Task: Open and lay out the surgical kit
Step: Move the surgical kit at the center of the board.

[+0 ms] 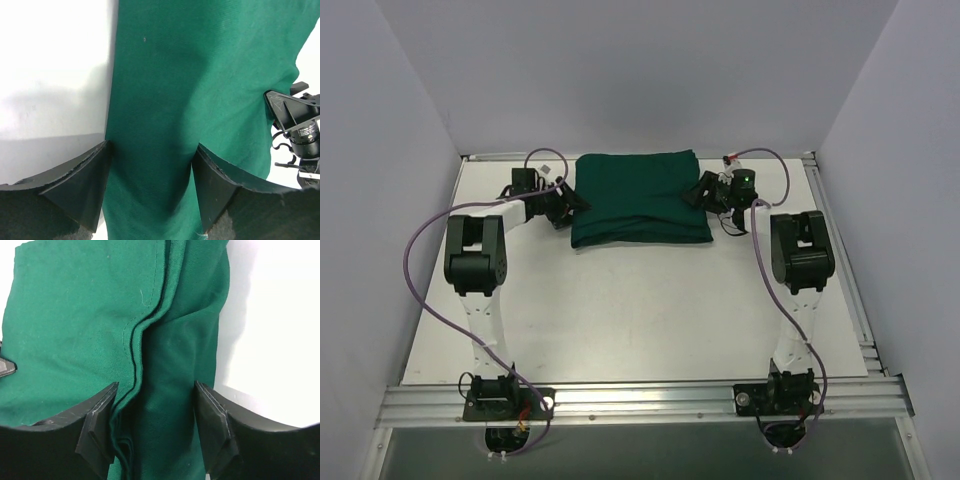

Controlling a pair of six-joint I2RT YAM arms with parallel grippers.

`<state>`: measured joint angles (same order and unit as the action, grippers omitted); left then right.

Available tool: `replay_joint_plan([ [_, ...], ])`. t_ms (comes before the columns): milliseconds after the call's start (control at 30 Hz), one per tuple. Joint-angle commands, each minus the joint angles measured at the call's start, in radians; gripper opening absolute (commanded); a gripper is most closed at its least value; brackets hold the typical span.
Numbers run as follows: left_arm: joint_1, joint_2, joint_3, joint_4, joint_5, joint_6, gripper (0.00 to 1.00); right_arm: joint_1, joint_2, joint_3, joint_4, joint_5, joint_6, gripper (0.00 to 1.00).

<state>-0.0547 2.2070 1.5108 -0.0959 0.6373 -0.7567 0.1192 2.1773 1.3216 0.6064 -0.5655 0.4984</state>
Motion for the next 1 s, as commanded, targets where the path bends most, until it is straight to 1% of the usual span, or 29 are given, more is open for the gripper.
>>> replay_joint_plan([
  [0,-0.051,-0.069,-0.034,-0.074,0.038,-0.006,0.71,0.031,-0.080,-0.054,-0.010,-0.073,0.020,0.53],
  [33,-0.054,-0.073,-0.043,-0.083,0.032,-0.001,0.71,0.033,-0.097,-0.079,-0.007,-0.074,0.020,0.51],
  [167,-0.069,-0.111,-0.073,-0.113,0.016,0.016,0.70,0.033,-0.152,-0.146,0.012,-0.070,0.022,0.51],
  [433,-0.096,-0.199,-0.169,-0.142,-0.019,0.028,0.70,0.031,-0.275,-0.231,-0.036,-0.062,-0.007,0.53],
  [600,-0.100,-0.231,-0.205,-0.154,-0.033,0.026,0.70,0.013,-0.277,-0.219,-0.085,-0.062,-0.035,0.57],
  [733,-0.105,-0.260,-0.222,-0.154,-0.033,0.028,0.70,0.013,-0.283,-0.240,-0.071,-0.083,-0.020,0.57],
  [900,-0.116,-0.282,-0.233,-0.182,-0.037,0.034,0.71,0.014,-0.333,-0.298,-0.054,-0.085,0.003,0.56],
  [967,-0.123,-0.297,-0.251,-0.188,-0.041,0.036,0.71,0.020,-0.367,-0.352,-0.043,-0.082,0.006,0.56],
])
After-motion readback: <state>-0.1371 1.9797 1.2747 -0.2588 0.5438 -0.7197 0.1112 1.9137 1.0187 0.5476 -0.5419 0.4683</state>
